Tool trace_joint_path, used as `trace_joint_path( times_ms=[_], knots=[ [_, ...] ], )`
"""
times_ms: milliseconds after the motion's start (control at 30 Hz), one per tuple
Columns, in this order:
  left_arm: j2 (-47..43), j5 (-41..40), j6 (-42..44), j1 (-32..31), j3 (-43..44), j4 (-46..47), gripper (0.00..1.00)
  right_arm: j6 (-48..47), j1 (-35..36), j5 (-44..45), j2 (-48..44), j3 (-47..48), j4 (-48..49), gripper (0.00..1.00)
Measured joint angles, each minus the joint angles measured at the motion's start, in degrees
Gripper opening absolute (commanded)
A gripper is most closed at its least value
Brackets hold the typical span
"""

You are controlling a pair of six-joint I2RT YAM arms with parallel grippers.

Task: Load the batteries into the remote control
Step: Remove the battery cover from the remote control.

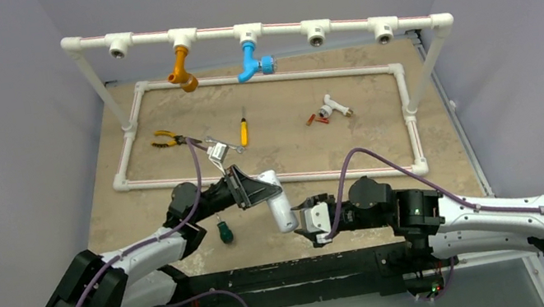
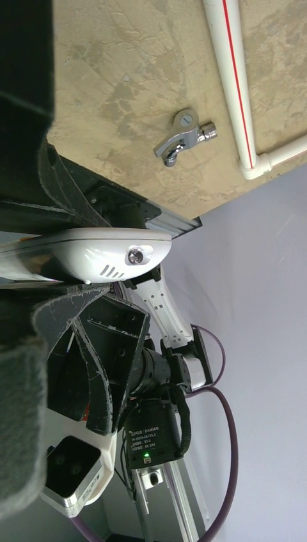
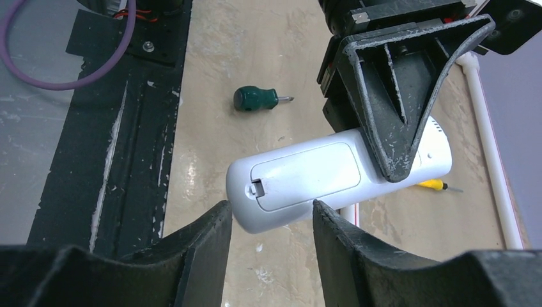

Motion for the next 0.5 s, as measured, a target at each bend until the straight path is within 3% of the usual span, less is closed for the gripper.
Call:
trace_joint_path(
  times_ms=[500],
  knots=[
    [-1.2,0.0,2.0,0.0,0.0,-6.1,0.00,-2.5,0.0,-2.5,1.1,0.0,3.1,0.44]
  ],
)
